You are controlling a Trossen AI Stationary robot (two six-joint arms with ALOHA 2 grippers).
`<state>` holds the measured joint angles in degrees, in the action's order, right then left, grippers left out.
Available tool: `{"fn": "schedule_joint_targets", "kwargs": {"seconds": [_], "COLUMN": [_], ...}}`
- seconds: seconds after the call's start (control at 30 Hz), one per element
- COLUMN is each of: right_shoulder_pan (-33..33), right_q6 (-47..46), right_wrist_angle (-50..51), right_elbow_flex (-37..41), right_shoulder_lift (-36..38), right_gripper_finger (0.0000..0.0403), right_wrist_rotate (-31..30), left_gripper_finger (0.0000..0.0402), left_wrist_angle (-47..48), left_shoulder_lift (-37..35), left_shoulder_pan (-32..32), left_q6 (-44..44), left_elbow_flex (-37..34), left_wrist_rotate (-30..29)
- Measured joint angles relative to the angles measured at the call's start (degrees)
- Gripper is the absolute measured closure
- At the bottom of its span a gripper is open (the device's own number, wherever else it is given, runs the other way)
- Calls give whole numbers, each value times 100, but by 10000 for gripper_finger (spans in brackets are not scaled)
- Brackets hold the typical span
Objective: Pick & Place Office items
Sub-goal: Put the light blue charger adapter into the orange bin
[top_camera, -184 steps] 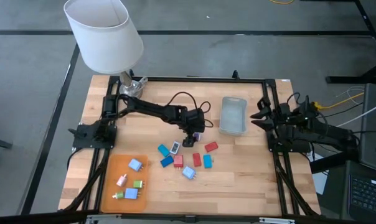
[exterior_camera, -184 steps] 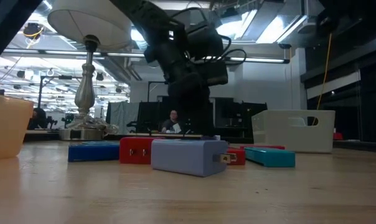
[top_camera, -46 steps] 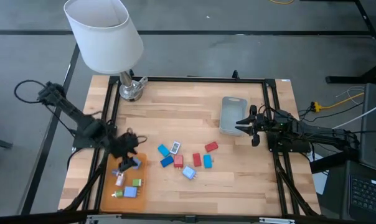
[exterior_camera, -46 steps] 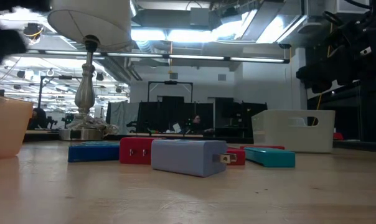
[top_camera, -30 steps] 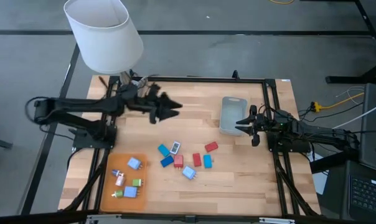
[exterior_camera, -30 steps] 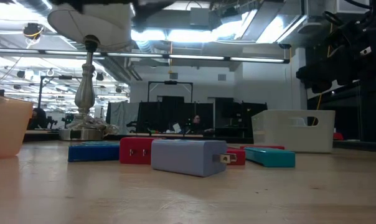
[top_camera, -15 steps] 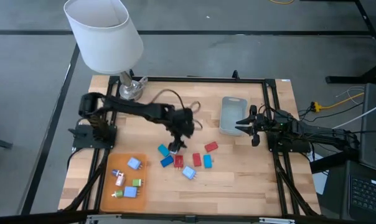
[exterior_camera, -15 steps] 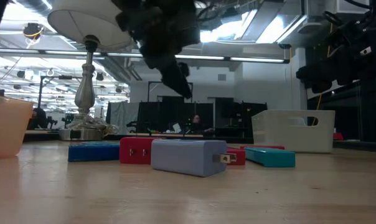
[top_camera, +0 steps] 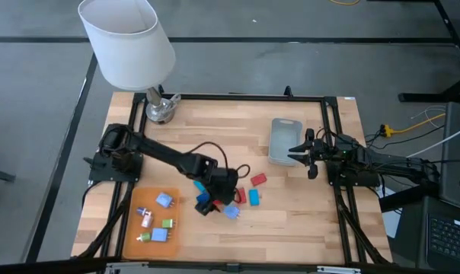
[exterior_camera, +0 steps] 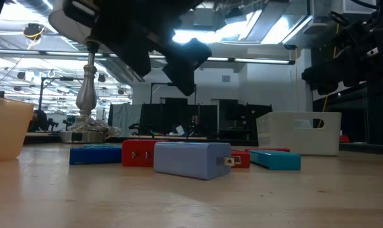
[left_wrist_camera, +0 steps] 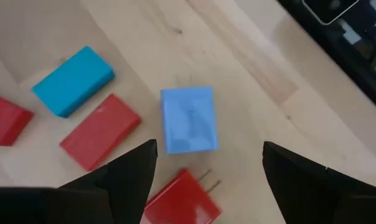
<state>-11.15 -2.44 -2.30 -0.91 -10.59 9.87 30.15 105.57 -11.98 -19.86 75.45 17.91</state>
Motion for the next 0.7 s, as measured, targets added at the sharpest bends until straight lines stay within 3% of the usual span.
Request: {"fn": "schedule_joint_targets", "kwargs": {"seconds": [0.33,0.7], "right_shoulder_pan": [2,1], "right_q6": [0,0], "right_wrist_angle": [-1,0], "right_elbow_flex": [0,0], "right_shoulder_lift": [0,0], "right_gripper_finger": [302,302], "right_wrist_rotate": [2,2], "left_gripper_finger": [100,102], "left_wrist_angle": [-481,-8], "left_shoulder_lift": [473,1420], "left_shoulder_pan": [-151,-323], "left_q6": [821,1014], "left_elbow_flex": [89,994], "left_wrist_rotate": [-603,-636]}}
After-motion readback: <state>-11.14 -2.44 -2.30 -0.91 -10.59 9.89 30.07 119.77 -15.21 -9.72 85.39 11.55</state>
